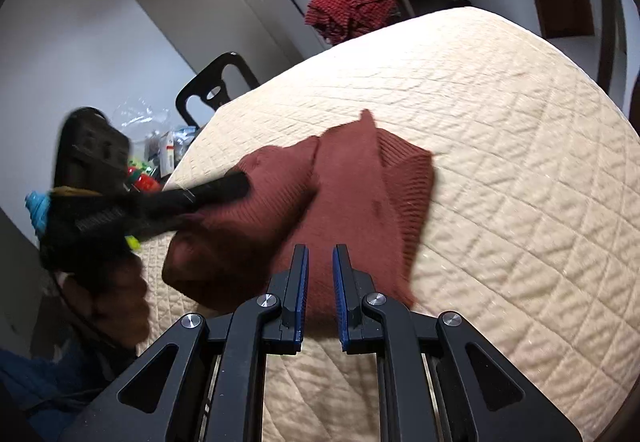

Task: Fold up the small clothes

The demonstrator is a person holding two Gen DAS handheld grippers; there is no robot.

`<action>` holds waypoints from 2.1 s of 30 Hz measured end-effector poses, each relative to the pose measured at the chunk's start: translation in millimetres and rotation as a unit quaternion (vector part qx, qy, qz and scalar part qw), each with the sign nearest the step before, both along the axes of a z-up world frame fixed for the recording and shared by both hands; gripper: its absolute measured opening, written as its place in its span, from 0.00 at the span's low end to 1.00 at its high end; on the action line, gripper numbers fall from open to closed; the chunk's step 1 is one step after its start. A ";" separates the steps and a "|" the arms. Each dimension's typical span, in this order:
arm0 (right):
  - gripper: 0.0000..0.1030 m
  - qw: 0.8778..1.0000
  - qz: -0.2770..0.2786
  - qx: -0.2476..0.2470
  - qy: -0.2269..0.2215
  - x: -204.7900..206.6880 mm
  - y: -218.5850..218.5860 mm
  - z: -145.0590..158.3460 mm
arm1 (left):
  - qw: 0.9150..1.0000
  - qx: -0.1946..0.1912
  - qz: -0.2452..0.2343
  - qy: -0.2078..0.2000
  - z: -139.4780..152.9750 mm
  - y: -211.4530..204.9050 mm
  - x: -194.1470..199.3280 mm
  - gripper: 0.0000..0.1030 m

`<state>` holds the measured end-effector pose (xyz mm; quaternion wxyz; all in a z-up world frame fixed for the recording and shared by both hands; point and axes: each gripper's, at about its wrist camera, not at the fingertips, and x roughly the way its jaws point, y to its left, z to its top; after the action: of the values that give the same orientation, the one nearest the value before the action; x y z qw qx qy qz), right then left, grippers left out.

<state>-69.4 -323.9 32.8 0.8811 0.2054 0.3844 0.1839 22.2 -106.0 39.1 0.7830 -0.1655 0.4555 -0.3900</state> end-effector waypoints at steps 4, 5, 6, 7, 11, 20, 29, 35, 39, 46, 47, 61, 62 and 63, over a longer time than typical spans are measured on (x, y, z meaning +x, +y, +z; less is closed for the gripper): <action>0.47 0.999 0.005 0.048 -0.015 -3.6 -8.3 5.1 | 0.999 -0.021 0.013 -0.037 25.4 15.7 -13.5 0.33; 0.47 0.998 0.011 0.063 -0.017 -3.0 -8.6 5.4 | 0.998 -0.024 0.026 -0.056 35.1 26.3 -17.5 0.36; 0.47 0.997 0.019 0.077 -0.016 -0.3 -6.9 5.7 | 0.996 -0.018 0.043 -0.076 42.7 36.8 -21.6 0.36; 0.47 0.996 0.028 0.087 -0.011 3.5 -3.6 5.1 | 0.994 -0.008 0.058 -0.090 45.9 46.6 -21.3 0.36; 0.47 0.991 0.066 0.116 0.013 15.2 13.1 -1.1 | 0.989 0.040 0.103 -0.101 38.2 80.8 -27.6 0.36; 0.54 0.969 0.113 0.177 0.127 36.0 34.1 -30.2 | 0.987 0.067 0.129 -0.069 4.0 103.6 -33.4 0.36; 0.54 0.954 0.098 0.237 0.156 60.2 41.9 -31.1 | 0.989 0.064 0.115 -0.070 -6.7 97.9 -26.5 0.36; 0.54 0.957 0.072 0.233 0.158 71.9 41.5 -31.9 | 0.989 0.062 0.114 -0.067 -12.9 99.7 -27.2 0.36; 0.31 0.965 0.067 0.199 0.159 75.9 46.6 -33.3 | 0.989 0.062 0.114 -0.067 -14.6 99.0 -27.6 0.37; 0.17 0.979 0.077 0.157 0.108 71.4 47.1 -16.7 | 0.989 0.072 0.110 -0.073 -9.6 92.5 -28.0 0.37; 0.17 0.981 0.078 0.150 0.090 69.4 43.0 -8.2 | 0.989 0.072 0.106 -0.077 -6.0 89.7 -27.8 0.37; 0.17 0.992 0.027 0.093 0.086 56.2 -26.6 -27.3 | 0.992 0.073 0.041 -0.093 6.5 33.8 -22.1 0.37; 0.17 0.991 0.027 0.099 0.083 53.7 -27.9 -28.8 | 0.992 0.076 0.040 -0.095 6.7 32.8 -23.1 0.37; 0.17 0.991 0.026 0.101 0.078 52.0 -29.2 -28.1 | 0.992 0.078 0.038 -0.096 6.8 32.1 -23.7 0.37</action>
<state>-17.4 -353.1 4.7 0.8178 0.2974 0.4367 0.2281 -1.5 -73.9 45.9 0.8480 -0.0826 0.4006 -0.3371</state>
